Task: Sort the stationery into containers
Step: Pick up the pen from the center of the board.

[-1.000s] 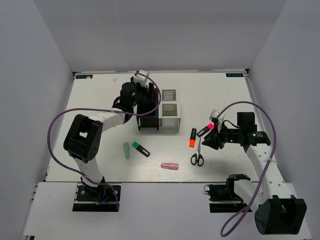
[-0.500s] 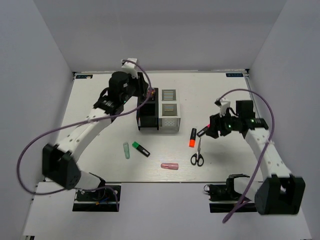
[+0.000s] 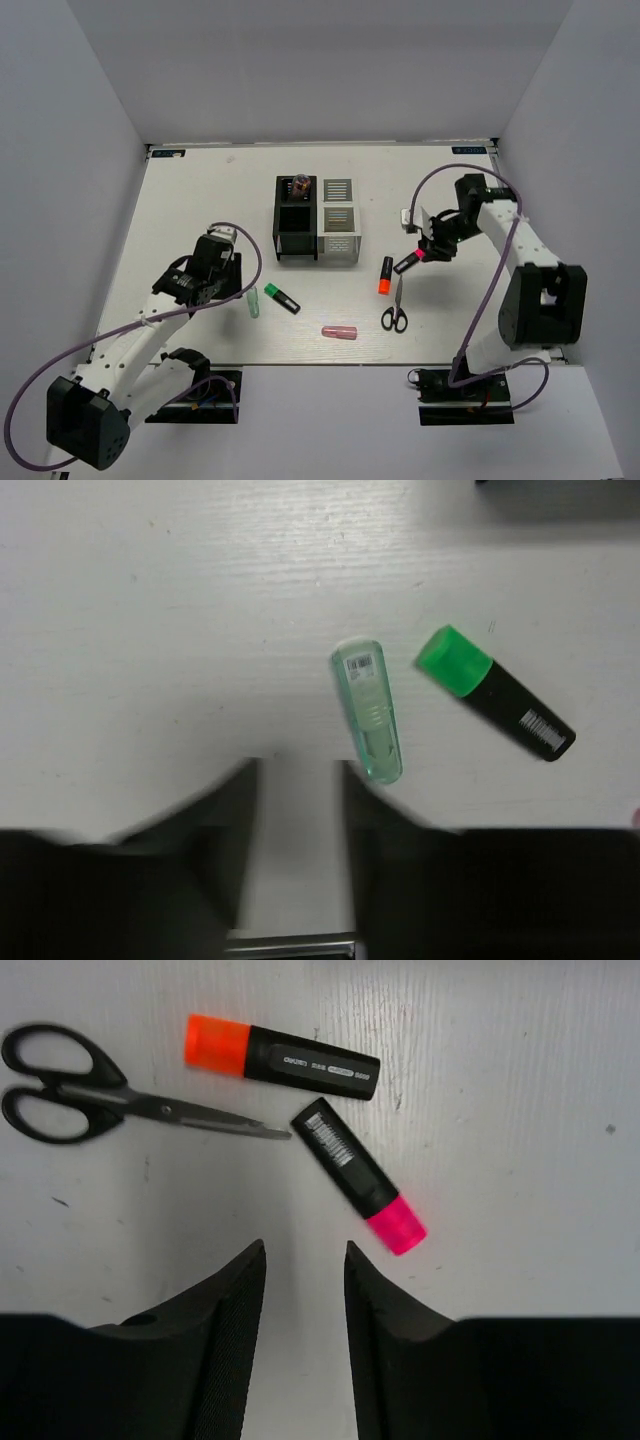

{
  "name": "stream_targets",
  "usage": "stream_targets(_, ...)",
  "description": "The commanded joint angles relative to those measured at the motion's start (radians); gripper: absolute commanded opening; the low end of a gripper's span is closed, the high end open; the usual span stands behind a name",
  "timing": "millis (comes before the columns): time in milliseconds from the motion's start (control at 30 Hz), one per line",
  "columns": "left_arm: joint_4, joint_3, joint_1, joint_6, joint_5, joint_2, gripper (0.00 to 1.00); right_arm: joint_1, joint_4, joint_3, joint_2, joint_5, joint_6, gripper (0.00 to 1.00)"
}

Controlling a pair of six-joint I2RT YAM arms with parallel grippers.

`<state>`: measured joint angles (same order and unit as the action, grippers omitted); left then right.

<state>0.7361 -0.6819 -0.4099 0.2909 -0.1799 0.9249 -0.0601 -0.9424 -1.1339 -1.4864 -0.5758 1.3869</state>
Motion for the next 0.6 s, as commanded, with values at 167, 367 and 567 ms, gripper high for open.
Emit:
stream_targets(167, -0.05, 0.039, 0.057, 0.002, 0.085, -0.06, 0.71, -0.007, -0.342, -0.287, -0.298, -0.026, 0.67, 0.55)
stream_targets(367, -0.066, 0.074, 0.115, 0.022, 0.151, -0.083, 0.71, -0.037, -0.232, -0.251, -0.382, 0.011, 0.699, 0.57)
stream_targets(567, -0.069, 0.079, 0.129, 0.027, 0.164, -0.092, 0.71, -0.069, -0.066, -0.133, -0.373, 0.08, 0.637, 0.56)
